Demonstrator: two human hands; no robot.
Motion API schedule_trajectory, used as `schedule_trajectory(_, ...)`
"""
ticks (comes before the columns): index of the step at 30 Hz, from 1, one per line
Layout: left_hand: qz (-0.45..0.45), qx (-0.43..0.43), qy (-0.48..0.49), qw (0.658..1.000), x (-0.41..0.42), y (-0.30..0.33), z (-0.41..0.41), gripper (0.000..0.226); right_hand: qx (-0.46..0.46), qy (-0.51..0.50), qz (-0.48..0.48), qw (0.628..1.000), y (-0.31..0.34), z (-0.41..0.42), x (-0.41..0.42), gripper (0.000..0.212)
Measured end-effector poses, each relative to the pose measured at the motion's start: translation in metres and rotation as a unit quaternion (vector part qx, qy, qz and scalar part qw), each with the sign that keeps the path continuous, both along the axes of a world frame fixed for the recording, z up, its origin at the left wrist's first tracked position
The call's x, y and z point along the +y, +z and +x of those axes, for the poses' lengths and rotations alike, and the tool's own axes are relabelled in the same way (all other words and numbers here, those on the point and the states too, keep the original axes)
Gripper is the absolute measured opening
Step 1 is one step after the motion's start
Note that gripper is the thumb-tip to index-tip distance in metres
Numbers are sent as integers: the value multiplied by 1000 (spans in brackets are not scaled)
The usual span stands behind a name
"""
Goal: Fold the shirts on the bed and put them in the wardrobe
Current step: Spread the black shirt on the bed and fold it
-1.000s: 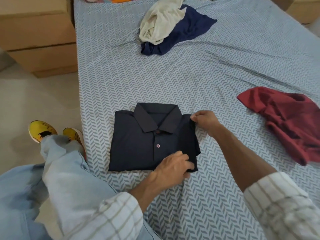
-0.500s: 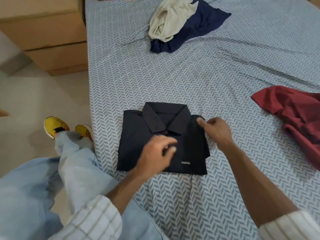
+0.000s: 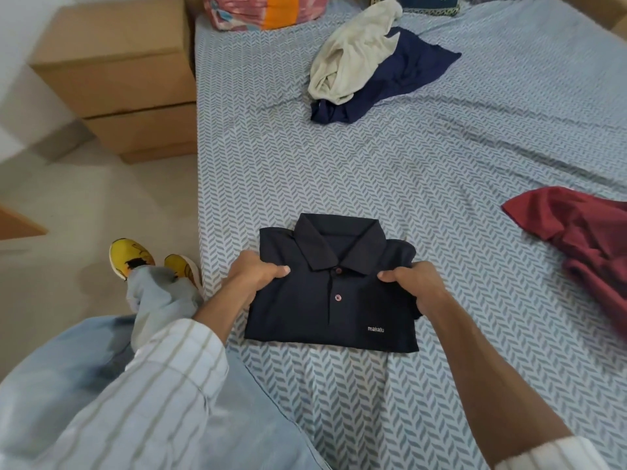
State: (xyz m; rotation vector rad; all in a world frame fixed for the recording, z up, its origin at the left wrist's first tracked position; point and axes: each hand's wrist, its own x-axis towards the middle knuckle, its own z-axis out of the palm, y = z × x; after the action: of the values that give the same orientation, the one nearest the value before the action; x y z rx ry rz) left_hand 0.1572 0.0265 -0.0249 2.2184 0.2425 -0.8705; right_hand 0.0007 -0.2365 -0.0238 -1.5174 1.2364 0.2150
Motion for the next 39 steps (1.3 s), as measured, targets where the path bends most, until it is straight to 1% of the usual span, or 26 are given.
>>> schedule_trajectory(1,-6,4,0,1000,-2,1,-1,73,-4,3,12,1000,3,1,0,41)
schedule_trajectory(2,-18,0,-3,1000,-2,1,-2,67,-18,4,21,1000,5,1,0,40)
schedule_trajectory(4,-58,-19,-20,998,-2,6,-7,45,-57,6,42,997,12,1,0,33)
schedule_trajectory(6,-136,-17,-24,990,-2,11,-10,29,-106,15,81,991,16,-1,0,29)
schedule_trajectory(7,-184,8,-15,983,-1,14,-13,26,-124,21,109,986,16,-2,1,30)
schedule_trajectory(9,-257,75,10,964,2,15,-16,29,-141,18,159,977,8,-5,2,37)
schedule_trajectory(11,-284,121,28,951,8,12,-18,27,-139,1,192,972,1,-9,3,44)
schedule_trajectory(13,-297,137,41,944,15,10,-21,27,-140,2,211,968,0,-14,7,46)
schedule_trajectory(15,-307,148,46,939,21,10,-25,33,-147,25,222,964,5,-19,9,38)
schedule_trajectory(19,-324,165,24,931,35,25,-29,39,-159,57,240,956,22,-27,13,36)
schedule_trajectory(21,-340,151,29,928,44,42,-33,36,-178,73,246,950,34,-27,17,36)
schedule_trajectory(24,-366,115,51,922,61,68,-38,34,-208,83,248,943,49,-18,27,41)
schedule_trajectory(28,-401,57,75,911,98,103,-48,42,-246,125,244,930,81,1,56,34)
schedule_trajectory(31,-415,4,94,905,132,133,-59,41,-270,168,251,914,108,17,86,28)
schedule_trajectory(35,-420,-53,114,899,167,159,-71,40,-290,199,250,902,129,36,115,33)
schedule_trajectory(39,-431,-97,146,885,210,177,-82,44,-304,237,252,888,153,53,154,28)
